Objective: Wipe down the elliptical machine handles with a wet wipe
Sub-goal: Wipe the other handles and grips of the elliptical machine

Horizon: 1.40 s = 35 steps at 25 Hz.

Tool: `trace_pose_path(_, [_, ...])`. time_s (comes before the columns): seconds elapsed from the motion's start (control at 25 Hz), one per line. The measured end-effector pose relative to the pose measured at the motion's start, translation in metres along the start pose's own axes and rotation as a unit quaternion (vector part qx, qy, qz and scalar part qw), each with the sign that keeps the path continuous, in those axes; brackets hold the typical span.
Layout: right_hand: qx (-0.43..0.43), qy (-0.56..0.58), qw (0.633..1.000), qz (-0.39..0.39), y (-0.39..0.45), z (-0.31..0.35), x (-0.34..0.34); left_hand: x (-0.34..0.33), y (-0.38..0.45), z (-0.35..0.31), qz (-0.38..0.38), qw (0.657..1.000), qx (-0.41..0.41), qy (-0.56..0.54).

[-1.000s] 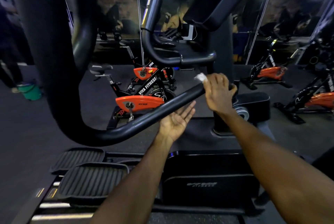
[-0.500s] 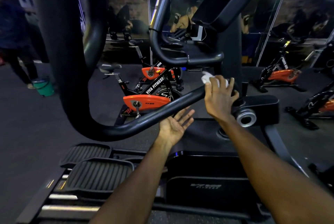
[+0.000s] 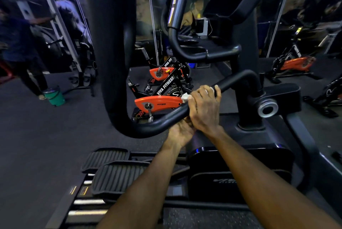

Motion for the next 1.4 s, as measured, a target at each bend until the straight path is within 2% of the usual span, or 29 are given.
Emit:
trace_pose_path(0.12, [-0.017,-0.001,1.0,-0.02,-0.005,0.022,0.003,0.008,-0.006,-0.014,0.024,0.999,0.022,0.02])
trace_pose_path(0.4, [-0.034,-0.031,0.999,-0.004,-0.028,0.077,0.012,0.028,-0.04,-0.033,0.044,0.987,0.148,0.033])
trace_pose_path(0.56, [-0.086,0.0,0.996,-0.007,-0.051,0.116,0.021,0.036,-0.069,-0.053,0.091,0.971,0.215,0.053])
trace_pose_path(0.68, [-0.16,0.079,0.984,-0.01,-0.064,0.137,0.028,0.037,-0.085,-0.075,0.09,0.972,0.21,0.061])
trace_pose_path(0.8, [-0.231,0.118,0.966,-0.021,-0.073,0.154,0.035,0.032,-0.097,-0.093,0.072,0.981,0.164,0.072])
trace_pose_path(0.88, [-0.285,0.175,0.942,-0.024,-0.08,0.161,0.031,0.032,-0.102,-0.103,0.046,0.986,0.129,0.099])
trace_pose_path(1.0, [-0.392,0.291,0.871,-0.054,-0.086,0.171,0.028,0.033,-0.104,-0.118,0.024,0.986,0.088,0.138])
trace_pose_path(1.08, [-0.437,0.315,0.839,-0.077,-0.088,0.177,0.03,0.028,-0.108,-0.13,0.02,0.985,0.062,0.159])
trace_pose_path(1.2, [-0.473,0.333,0.81,-0.091,-0.089,0.192,0.043,0.015,-0.113,-0.139,0.037,0.98,0.062,0.183])
trace_pose_path(1.32, [-0.512,0.35,0.772,-0.138,-0.089,0.203,0.055,0.005,-0.12,-0.143,0.067,0.968,0.077,0.228])
trace_pose_path(1.4, [-0.516,0.346,0.764,-0.171,-0.085,0.214,0.061,0.0,-0.123,-0.148,0.099,0.958,0.09,0.254])
Point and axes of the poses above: each hand's wrist, its own y-axis towards the middle knuckle, its own x-axis out of the back of the hand, z = x × y, the point moved 6 cm from there along y, towards the middle knuckle, and after that the axes turned 15 degrees about -y, right-handed, at the moved point
